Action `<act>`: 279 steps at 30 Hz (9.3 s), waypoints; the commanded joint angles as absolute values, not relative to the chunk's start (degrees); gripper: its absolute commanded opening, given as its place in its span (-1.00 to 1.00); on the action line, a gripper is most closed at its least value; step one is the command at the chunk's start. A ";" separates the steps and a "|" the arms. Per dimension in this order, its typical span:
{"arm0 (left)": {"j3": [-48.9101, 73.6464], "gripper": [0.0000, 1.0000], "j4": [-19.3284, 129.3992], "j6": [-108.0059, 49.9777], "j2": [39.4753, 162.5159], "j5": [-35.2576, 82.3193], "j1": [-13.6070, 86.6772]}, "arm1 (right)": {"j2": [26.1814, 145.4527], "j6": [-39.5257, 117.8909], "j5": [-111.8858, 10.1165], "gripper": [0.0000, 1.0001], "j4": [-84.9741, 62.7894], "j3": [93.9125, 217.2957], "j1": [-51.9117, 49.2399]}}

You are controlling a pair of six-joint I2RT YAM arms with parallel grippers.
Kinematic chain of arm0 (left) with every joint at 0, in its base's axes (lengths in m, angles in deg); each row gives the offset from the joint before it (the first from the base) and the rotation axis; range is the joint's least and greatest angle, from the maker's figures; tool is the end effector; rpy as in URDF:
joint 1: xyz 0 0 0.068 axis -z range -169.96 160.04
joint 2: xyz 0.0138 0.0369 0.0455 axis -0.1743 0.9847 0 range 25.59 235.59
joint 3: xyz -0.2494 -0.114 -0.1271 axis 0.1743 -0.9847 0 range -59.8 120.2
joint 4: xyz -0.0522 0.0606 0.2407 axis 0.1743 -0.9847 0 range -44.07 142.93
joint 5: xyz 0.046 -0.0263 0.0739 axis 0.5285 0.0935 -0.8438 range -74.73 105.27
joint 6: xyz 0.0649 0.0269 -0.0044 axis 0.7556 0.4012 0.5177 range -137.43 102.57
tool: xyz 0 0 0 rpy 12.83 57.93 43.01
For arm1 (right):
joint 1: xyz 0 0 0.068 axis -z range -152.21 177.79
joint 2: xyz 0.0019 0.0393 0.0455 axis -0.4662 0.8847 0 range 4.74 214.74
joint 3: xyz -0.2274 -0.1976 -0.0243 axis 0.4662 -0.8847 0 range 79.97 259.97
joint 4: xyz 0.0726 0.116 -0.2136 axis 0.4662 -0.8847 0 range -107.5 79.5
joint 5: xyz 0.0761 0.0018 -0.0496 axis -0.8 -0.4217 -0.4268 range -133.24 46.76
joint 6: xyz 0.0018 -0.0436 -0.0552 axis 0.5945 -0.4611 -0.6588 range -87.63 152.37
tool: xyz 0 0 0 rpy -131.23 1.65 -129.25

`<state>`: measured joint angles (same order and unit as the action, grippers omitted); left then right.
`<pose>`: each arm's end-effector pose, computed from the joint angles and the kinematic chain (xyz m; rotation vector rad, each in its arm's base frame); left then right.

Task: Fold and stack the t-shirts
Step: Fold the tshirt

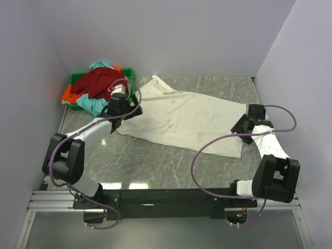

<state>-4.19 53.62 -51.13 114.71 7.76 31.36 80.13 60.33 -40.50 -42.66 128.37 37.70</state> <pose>0.3345 -0.1225 0.2561 -0.3106 2.1454 -0.4192 0.2470 -0.0460 0.2314 0.8607 2.4559 0.0512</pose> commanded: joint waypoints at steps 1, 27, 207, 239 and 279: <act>-8.99 0.96 57.50 -51.36 114.09 13.41 26.84 | 79.44 59.26 -38.24 0.33 -41.97 128.31 41.93; -12.95 0.97 65.32 -50.04 121.65 24.59 16.72 | 95.09 57.50 -47.20 0.16 -30.36 131.56 45.28; -22.62 -0.99 64.97 -53.47 115.50 21.69 10.30 | 90.43 57.94 -31.29 -1.00 -40.91 132.62 47.65; -20.17 0.80 56.70 -52.76 94.93 17.55 15.48 | 82.70 63.20 -21.96 0.01 -47.59 140.70 31.24; -36.85 0.93 75.44 -67.70 108.85 15.72 31.73 | 90.18 72.62 -44.03 0.01 -28.51 119.35 3.45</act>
